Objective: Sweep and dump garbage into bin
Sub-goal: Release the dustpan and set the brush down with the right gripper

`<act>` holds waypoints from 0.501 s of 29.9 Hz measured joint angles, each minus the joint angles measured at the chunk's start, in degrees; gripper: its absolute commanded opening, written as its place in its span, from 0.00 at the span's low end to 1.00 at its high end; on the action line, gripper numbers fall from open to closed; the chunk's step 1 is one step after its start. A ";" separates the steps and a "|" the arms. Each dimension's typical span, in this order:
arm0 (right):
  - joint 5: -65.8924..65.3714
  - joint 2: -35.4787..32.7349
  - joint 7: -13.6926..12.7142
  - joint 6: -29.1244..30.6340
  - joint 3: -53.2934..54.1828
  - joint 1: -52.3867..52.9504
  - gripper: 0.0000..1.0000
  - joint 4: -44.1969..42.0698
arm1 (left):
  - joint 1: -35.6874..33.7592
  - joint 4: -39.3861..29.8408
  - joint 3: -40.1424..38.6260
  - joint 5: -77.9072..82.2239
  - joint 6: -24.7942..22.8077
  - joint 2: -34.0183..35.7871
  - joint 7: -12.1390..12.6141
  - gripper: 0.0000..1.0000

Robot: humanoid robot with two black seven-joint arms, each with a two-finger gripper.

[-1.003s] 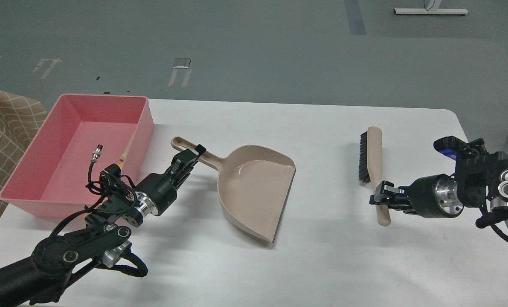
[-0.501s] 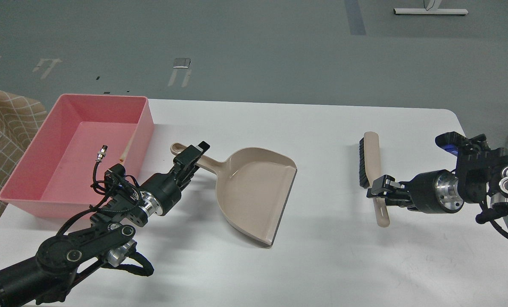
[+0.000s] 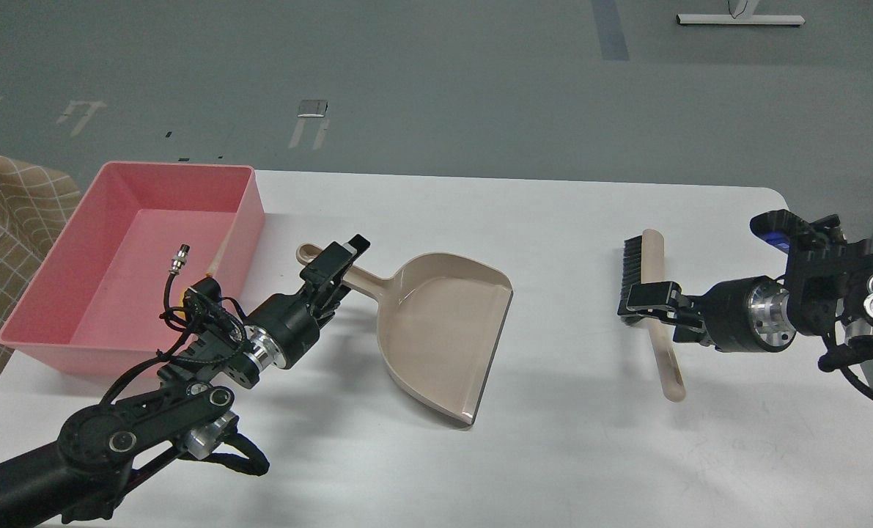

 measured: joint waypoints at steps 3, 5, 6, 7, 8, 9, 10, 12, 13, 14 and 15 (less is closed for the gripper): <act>0.01 -0.01 -0.04 0.00 0.00 0.20 0.98 0.02 | 0.06 -0.30 0.00 -0.06 0.06 0.27 0.41 0.97; 0.01 0.03 -0.05 0.00 0.00 0.22 0.98 0.01 | 0.07 -0.32 0.18 -0.08 0.47 0.37 0.58 0.98; 0.01 0.08 -0.05 0.00 0.00 0.23 0.98 0.01 | 0.07 -0.32 0.38 -0.09 0.83 0.41 0.62 0.98; 0.01 0.12 -0.05 0.00 0.00 0.25 0.97 0.00 | 0.07 -0.31 0.55 -0.09 1.17 0.45 0.66 0.98; 0.01 0.14 -0.06 0.00 0.00 0.41 0.98 -0.02 | 0.10 -0.25 0.65 -0.09 1.50 0.48 0.69 0.98; 0.00 0.17 -0.06 0.00 0.00 0.58 0.98 -0.03 | 0.13 -0.16 0.71 -0.09 1.70 0.49 0.70 0.98; 0.01 0.20 -0.06 0.00 0.00 0.77 0.97 -0.03 | 0.19 0.00 0.74 -0.09 1.88 0.49 0.71 0.98; 0.01 0.24 -0.06 0.00 -0.01 1.08 0.97 -0.04 | 0.49 0.43 0.75 -0.09 2.15 0.45 0.71 0.98; 0.01 0.24 -0.06 0.00 -0.01 1.13 0.97 -0.04 | 0.71 0.64 0.75 -0.09 2.38 0.34 0.71 0.98; 0.01 0.25 -0.06 0.00 -0.02 1.18 0.98 -0.04 | 1.01 0.79 0.75 -0.09 2.70 0.25 0.73 0.98; 0.01 0.25 -0.06 0.00 -0.03 1.23 0.98 -0.04 | 1.25 0.88 0.75 -0.08 2.93 0.21 0.80 0.98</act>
